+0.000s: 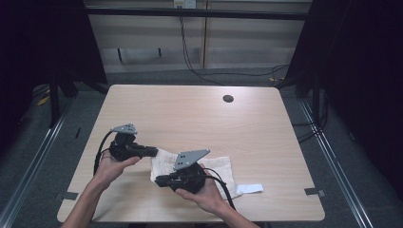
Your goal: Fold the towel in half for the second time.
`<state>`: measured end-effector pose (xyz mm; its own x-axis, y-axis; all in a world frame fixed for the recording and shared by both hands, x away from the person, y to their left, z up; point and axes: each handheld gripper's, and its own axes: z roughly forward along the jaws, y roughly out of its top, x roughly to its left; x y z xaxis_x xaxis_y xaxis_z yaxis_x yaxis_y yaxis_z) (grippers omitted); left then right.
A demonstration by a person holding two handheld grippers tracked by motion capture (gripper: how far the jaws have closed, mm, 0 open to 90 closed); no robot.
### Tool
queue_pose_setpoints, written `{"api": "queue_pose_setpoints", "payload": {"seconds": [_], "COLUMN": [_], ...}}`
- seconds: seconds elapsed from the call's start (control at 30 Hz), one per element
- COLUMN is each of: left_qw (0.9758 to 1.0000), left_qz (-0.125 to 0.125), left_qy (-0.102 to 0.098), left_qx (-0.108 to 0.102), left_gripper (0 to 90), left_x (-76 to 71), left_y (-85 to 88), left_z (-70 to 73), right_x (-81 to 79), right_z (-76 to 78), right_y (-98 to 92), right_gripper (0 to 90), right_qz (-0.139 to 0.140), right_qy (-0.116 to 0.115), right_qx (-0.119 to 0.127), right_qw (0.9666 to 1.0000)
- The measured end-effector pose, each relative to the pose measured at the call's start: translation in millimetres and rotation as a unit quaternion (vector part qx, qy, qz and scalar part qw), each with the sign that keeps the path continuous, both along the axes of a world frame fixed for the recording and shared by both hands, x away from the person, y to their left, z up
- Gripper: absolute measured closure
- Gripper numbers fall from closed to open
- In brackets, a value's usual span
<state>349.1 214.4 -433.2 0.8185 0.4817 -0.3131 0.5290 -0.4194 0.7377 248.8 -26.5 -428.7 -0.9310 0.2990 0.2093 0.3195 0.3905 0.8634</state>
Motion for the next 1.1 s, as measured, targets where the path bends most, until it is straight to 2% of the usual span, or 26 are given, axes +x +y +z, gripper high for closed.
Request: {"api": "queue_pose_setpoints", "payload": {"seconds": [0.23,0.37,0.6,0.83,0.93,1.1], "left_qw": [0.9999,0.9999,0.9998,0.9995,0.9993,0.9989], "left_qz": [0.006,0.004,-0.011,-0.025,-0.03,-0.04], "left_qy": [-0.008,-0.007,-0.005,-0.007,-0.007,-0.002], "left_qx": [0.004,0.011,0.016,0.019,0.023,0.023], "left_gripper": [85.7,85.7,85.6,85.6,85.6,85.6], "left_x": [0.8,1.7,4.7,8.4,9.8,12.7], "left_y": [7.6,2.5,-18.5,-47.0,-57.6,-74.5], "left_z": [12.5,11.8,11.6,14.0,13.7,10.3], "right_x": [3.2,2.6,-1.5,-5.1,-4.7,-8.2], "right_z": [10.2,7.4,4.9,9.6,11.4,8.1], "right_y": [8.1,10.2,-1.2,-24.5,-37.4,-51.9], "right_gripper": [86.0,86.0,85.9,85.9,85.9,85.9], "right_qz": [0.003,0.002,-0.005,-0.024,-0.037,-0.049], "right_qy": [-0.01,-0.01,-0.009,-0.016,-0.012,-0.01], "right_qx": [0.013,0.011,0.013,0.013,0.026,0.015], "right_qw": [0.9999,0.9999,0.9999,0.9995,0.9989,0.9986]}}
